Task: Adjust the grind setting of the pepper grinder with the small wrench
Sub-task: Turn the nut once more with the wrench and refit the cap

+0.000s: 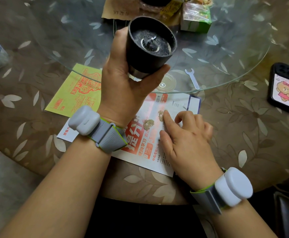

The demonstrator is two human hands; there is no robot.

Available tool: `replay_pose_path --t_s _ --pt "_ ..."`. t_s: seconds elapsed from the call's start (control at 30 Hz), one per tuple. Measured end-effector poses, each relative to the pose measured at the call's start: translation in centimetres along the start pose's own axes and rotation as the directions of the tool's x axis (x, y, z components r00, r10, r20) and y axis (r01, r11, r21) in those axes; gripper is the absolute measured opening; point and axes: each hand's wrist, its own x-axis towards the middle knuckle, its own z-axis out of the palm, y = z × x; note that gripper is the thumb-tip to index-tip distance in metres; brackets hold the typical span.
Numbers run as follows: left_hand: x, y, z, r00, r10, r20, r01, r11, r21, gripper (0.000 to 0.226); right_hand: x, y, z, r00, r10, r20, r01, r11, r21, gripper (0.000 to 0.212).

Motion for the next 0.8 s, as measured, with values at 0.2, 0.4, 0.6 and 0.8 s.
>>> replay_pose_path --t_s 0.2,0.4,0.6,0.8 --pt "0.0 -0.2 -0.2 1.000 -0.011 -0.009 0.011 1.000 -0.006 0.065 0.2 -0.2 -0.2 0.997 -0.056 -0.047 0.060 0.994 0.092 0.052" --pt "0.0 0.2 -0.2 1.000 -0.015 -0.007 0.015 0.999 0.030 0.065 3.2 0.5 -0.9 0.996 -0.054 -0.077 0.075 0.950 0.303 0.027" --pt "0.2 0.3 -0.2 0.998 -0.067 0.009 0.067 0.998 0.002 0.064 6.5 -0.5 -2.7 0.988 -0.126 -0.091 0.142 0.969 0.200 0.017" --pt "0.2 0.7 -0.5 0.996 -0.086 0.026 0.085 0.996 0.022 0.056 7.2 -1.2 -3.2 0.992 -0.118 -0.039 0.122 0.985 0.123 0.014"
